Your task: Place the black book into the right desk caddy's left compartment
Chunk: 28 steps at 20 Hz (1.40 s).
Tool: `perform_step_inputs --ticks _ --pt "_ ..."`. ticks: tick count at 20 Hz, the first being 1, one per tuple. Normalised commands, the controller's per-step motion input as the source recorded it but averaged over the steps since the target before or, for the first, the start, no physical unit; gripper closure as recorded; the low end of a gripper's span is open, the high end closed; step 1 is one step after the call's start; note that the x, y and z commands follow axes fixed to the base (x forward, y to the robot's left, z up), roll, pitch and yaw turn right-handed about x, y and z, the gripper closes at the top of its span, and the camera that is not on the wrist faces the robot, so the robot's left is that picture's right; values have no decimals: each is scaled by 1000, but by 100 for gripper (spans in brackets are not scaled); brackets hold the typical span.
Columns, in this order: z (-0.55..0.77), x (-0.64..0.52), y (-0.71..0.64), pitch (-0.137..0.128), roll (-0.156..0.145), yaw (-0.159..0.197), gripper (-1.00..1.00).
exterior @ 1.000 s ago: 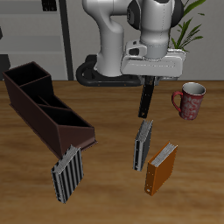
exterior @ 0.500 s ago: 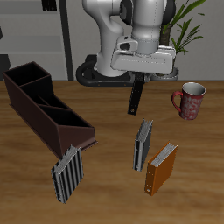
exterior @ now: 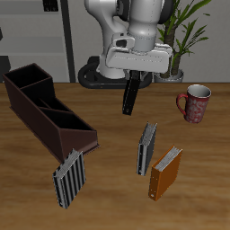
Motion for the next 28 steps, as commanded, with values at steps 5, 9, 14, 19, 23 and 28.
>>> perform_step_inputs --ticks 5,9,14,19,23,28 --pt "79 -85 -278 -27 -54 72 100" --pt "156 -31 -244 -29 -44 -22 100" --pt "283 -60 -366 -39 -78 -127 100" --pt "236 5 -182 -33 -49 -110 100" --pt "49 -4 36 -14 -3 -45 100" --pt "-117 39 169 10 41 118 100"
